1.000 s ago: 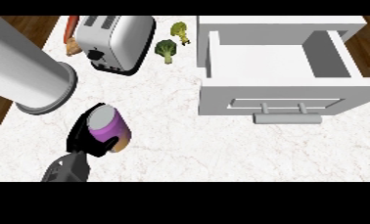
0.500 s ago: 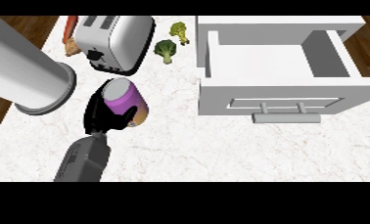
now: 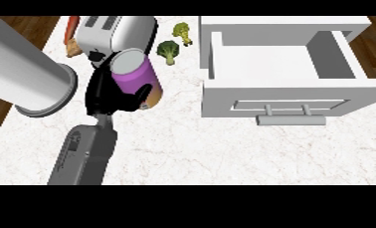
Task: Pick up the can, place it into the drawer and close the drawer
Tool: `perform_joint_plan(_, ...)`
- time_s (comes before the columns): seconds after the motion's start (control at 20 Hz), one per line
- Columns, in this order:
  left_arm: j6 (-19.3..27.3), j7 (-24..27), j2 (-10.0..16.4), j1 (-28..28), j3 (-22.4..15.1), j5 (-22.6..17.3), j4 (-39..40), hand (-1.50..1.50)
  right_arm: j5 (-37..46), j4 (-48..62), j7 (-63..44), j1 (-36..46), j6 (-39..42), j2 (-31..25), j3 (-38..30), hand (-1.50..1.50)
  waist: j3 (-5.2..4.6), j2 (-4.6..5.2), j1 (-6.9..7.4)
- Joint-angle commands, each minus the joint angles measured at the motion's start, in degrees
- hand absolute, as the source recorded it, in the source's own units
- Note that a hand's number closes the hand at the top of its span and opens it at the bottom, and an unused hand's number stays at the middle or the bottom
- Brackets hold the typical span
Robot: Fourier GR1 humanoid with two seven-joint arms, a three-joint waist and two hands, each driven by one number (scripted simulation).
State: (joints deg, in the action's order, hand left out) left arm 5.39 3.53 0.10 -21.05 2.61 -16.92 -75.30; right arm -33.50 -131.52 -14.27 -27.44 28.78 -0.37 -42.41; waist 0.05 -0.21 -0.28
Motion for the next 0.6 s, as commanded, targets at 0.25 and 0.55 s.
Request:
perform_joint_plan(0.25, 11.32, -8.11, -0.09, -10.31, -5.39, 2.56, -4.09, 1.50, -0.64, -1.81, -1.71, 0.59, -0.65, 0.35, 0.25, -1.50, -0.04, 0.15, -0.42)
perform_joint_plan(0.55, 14.63, -12.24, -0.10, -16.53, -6.38, 4.64, -3.34, 1.50, 2.57, 1.32, -2.25, 6.18, -3.37, -0.31, 1.32, -1.50, -0.04, 0.25, -0.11)
